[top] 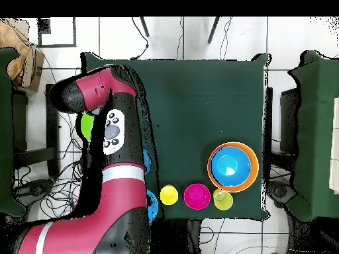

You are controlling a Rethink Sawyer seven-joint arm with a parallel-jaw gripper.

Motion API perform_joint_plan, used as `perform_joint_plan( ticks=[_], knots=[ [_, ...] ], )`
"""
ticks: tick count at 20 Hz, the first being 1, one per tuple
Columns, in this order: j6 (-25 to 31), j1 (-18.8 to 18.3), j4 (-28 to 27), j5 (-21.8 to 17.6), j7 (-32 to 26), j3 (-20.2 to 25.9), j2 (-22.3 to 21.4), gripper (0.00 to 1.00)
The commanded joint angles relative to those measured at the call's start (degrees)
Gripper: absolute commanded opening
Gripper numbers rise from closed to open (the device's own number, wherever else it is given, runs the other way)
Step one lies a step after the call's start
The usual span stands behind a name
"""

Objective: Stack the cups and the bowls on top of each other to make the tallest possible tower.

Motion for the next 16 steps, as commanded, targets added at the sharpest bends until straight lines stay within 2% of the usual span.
perform_joint_plan(
  ticks=[1, 10, 13, 16],
  knots=[
    [4.6, 0.72, -0.54, -2.81, -6.64, 3.12, -0.52, 1.0],
    [2.89, 0.31, 3.01, -2.2, -7.49, 3.61, -3.2, 1.0],
    [3.08, 0.06, 2.76, -2.03, -7.73, 3.95, -2.93, 1.0],
    [2.38, 0.18, 7.02, -1.39, -7.95, 4.49, -5.3, 1.0]
  ],
)
